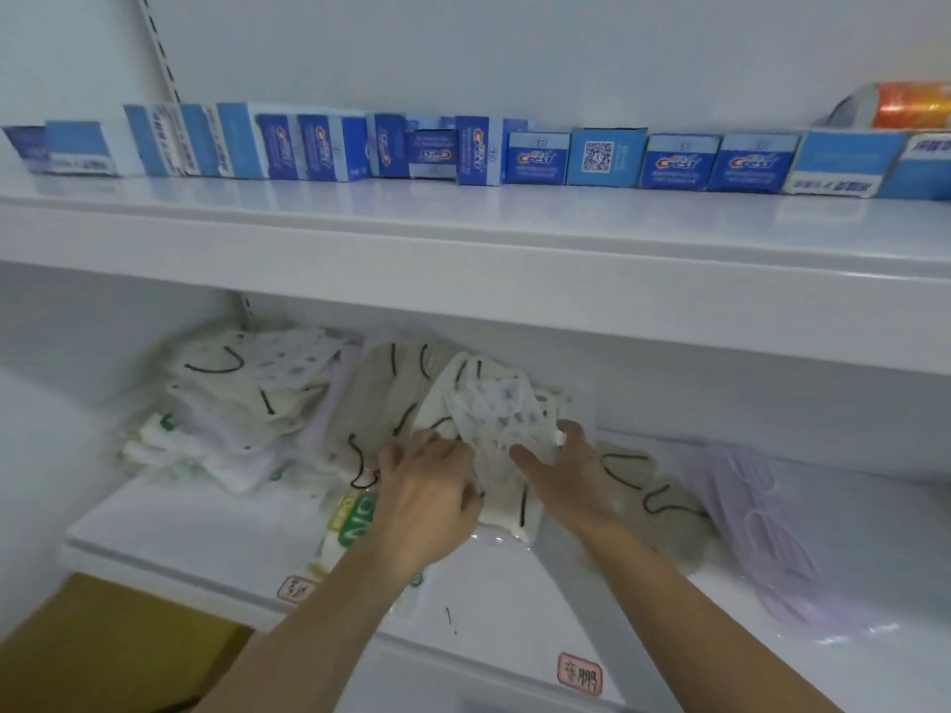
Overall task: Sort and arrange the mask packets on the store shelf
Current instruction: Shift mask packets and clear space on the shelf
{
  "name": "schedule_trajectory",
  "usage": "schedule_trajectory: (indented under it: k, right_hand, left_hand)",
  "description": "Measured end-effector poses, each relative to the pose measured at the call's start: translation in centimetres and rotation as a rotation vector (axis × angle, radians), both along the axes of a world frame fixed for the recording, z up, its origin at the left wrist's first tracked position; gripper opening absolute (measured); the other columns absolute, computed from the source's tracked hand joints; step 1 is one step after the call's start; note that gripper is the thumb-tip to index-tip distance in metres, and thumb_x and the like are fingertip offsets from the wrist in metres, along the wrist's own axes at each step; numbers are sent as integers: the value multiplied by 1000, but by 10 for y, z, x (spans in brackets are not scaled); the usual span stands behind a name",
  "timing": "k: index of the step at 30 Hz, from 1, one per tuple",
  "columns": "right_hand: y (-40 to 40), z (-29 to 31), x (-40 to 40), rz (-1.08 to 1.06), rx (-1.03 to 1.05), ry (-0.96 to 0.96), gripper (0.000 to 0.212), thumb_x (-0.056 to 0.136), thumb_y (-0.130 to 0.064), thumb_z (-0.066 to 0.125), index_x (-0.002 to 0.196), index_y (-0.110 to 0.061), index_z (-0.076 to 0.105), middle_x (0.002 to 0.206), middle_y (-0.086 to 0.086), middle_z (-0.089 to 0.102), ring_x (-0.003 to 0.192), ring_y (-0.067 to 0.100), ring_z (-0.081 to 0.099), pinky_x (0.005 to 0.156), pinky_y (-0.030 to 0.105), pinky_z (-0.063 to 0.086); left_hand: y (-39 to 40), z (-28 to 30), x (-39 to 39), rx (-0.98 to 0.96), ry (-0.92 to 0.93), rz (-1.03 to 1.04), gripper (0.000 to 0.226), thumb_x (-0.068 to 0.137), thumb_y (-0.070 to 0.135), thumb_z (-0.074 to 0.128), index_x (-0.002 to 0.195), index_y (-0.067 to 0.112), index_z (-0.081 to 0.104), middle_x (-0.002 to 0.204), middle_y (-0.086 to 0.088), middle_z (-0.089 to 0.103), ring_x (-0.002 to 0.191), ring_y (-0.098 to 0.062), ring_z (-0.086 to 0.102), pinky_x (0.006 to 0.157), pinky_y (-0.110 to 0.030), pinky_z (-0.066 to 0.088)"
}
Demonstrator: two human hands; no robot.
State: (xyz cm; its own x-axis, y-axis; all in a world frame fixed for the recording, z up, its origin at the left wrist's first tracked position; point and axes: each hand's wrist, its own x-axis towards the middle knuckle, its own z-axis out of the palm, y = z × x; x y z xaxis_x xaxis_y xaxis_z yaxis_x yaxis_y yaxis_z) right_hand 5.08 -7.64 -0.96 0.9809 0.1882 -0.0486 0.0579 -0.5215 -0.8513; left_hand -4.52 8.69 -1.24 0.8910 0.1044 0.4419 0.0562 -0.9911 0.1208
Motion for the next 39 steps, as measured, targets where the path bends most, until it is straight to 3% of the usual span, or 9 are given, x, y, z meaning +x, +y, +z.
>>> schedule_trajectory:
  k: [6,12,15,19,21,24,32,36,39]
  right_hand:
    - [9,-11,-1,-129,131,2,56,76,-24,85,122,-22,54,101,-1,67,86,15,67,62,21,49]
    - [-22,-11,-6,-305,228,-55,31,78,-14,81,106,-18,66,88,-1,72,74,19,71,65,39,60]
    - [-56,-6,3,-409,166,-91,43,79,-15,82,118,-13,64,103,7,73,84,25,70,67,31,52]
    - [-72,-6,1,-445,-274,-206,80,82,-27,81,150,-15,39,142,13,48,131,35,45,105,44,40]
    - [-55,-9,-11,-367,-385,-302,65,88,-31,74,145,-19,46,137,10,49,125,31,49,101,40,41]
    - [-21,-16,-25,-182,-335,-107,40,93,-41,66,128,-24,57,120,1,59,105,21,59,84,28,42]
    - [11,-27,-41,-212,-206,-130,49,91,-44,63,136,-29,48,135,0,50,114,23,59,88,30,43]
    - [14,-36,-48,-284,-70,-222,49,89,-40,68,133,-27,52,136,1,52,110,24,62,87,29,42]
    - [9,-41,-46,-279,-10,-232,48,86,-45,70,128,-29,54,126,-7,58,102,18,65,91,33,50]
  left_hand:
    - [12,1,3,43,105,-174,22,79,37,49,91,29,65,81,13,67,103,-20,59,85,-43,40]
    - [36,50,34,-144,211,-176,29,94,29,53,122,26,60,119,6,60,111,-21,57,92,-39,49]
    - [41,62,49,-173,199,-117,37,94,30,55,130,21,57,128,-4,57,116,-28,55,94,-44,50]
    - [24,61,55,-39,364,45,50,96,44,52,139,19,42,139,-19,42,125,-42,45,100,-48,43]
    - [15,58,58,-55,340,60,47,96,44,50,135,18,44,137,-20,41,124,-43,45,100,-49,43]
    - [10,53,60,-142,354,81,42,95,41,47,130,19,46,142,-22,37,126,-44,44,103,-51,39]
    - [-3,57,53,-667,270,-89,43,96,25,54,138,15,49,131,-6,60,118,-26,58,96,-35,45]
    - [-14,47,44,-805,302,-61,59,94,27,58,143,24,25,99,-3,63,86,-25,62,74,-32,45]
    - [-23,34,40,-856,319,-73,75,91,27,66,149,26,18,108,-3,67,87,-26,63,67,-30,41]
